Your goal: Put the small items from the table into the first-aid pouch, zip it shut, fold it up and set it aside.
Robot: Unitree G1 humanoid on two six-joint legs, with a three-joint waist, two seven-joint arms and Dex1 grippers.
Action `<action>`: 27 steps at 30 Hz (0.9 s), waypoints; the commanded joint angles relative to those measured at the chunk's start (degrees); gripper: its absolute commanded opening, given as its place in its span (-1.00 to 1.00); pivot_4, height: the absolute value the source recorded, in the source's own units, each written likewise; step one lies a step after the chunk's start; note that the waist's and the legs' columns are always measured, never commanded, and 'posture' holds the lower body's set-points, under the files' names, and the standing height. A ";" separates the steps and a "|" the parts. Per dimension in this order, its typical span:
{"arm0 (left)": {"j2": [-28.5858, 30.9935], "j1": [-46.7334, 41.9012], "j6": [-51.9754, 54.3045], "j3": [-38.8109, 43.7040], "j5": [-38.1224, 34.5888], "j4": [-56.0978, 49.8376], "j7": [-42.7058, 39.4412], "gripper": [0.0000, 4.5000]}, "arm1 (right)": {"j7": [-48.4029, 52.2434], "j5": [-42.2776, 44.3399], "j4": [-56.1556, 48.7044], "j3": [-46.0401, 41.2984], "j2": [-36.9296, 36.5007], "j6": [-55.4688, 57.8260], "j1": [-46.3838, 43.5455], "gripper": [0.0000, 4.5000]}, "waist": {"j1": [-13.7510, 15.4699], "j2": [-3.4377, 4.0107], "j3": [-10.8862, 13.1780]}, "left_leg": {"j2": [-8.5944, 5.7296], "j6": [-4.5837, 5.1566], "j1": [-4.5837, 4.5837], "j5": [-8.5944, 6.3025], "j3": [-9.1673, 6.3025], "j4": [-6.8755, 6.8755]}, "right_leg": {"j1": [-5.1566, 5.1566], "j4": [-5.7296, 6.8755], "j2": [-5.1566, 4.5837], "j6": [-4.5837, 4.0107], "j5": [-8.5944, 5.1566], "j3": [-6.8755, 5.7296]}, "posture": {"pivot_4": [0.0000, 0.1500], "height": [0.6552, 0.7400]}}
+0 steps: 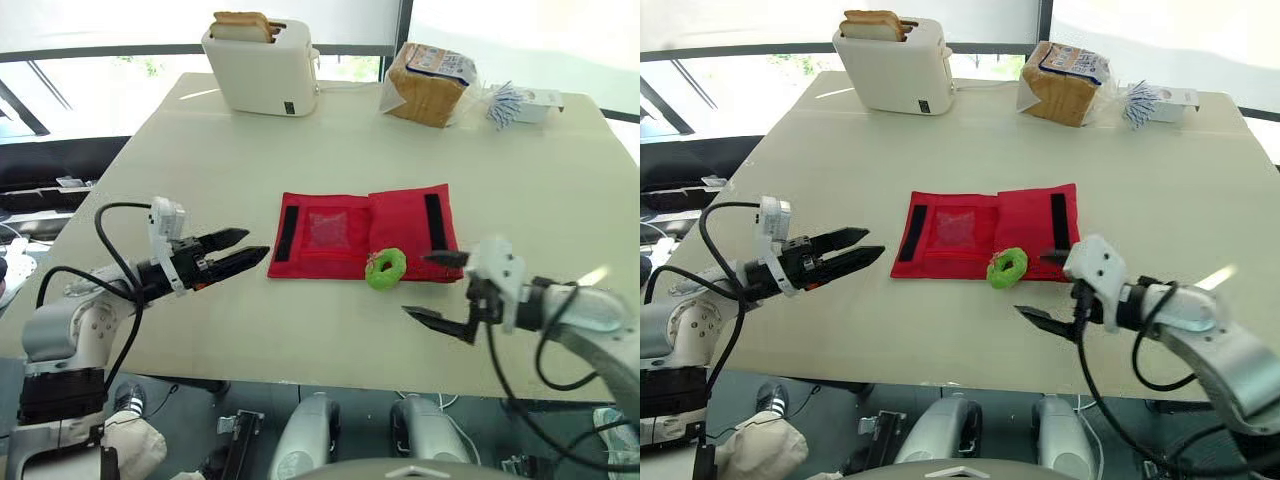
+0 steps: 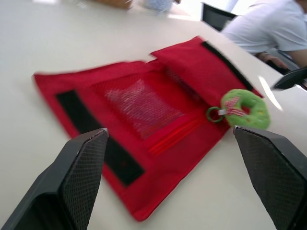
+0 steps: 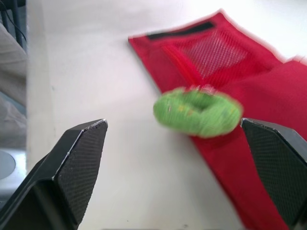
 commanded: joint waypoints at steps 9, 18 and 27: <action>-1.46 -10.42 20.73 -7.61 0.02 6.83 4.90 1.00 | 5.09 13.87 -3.88 -19.65 -9.57 -0.44 0.20 0.98 | 0.36 -0.15 -0.05 | -0.03 0.00 0.05 0.00 -0.02 0.02 | 0.14 -0.04 -0.05 0.00 0.00 -0.04 | 1.00 1.00; -9.27 -9.74 31.76 -1.40 -5.63 1.06 11.97 1.00 | 6.19 12.04 -3.67 -23.18 -11.07 -2.00 4.74 0.98 | 0.37 -0.15 -0.07 | -0.05 -0.20 0.05 0.12 -0.03 0.04 | 0.17 -0.04 -0.12 0.00 0.00 0.18 | 1.00 1.00; -22.87 -6.04 36.35 8.23 -10.83 -6.99 24.53 1.00 | 3.13 10.30 -4.63 -19.82 -9.80 -3.29 4.69 0.98 | 0.46 -0.17 -0.08 | -0.05 -0.26 0.02 0.15 -0.06 0.08 | 0.18 -0.04 -0.17 0.01 0.00 0.18 | 1.00 1.00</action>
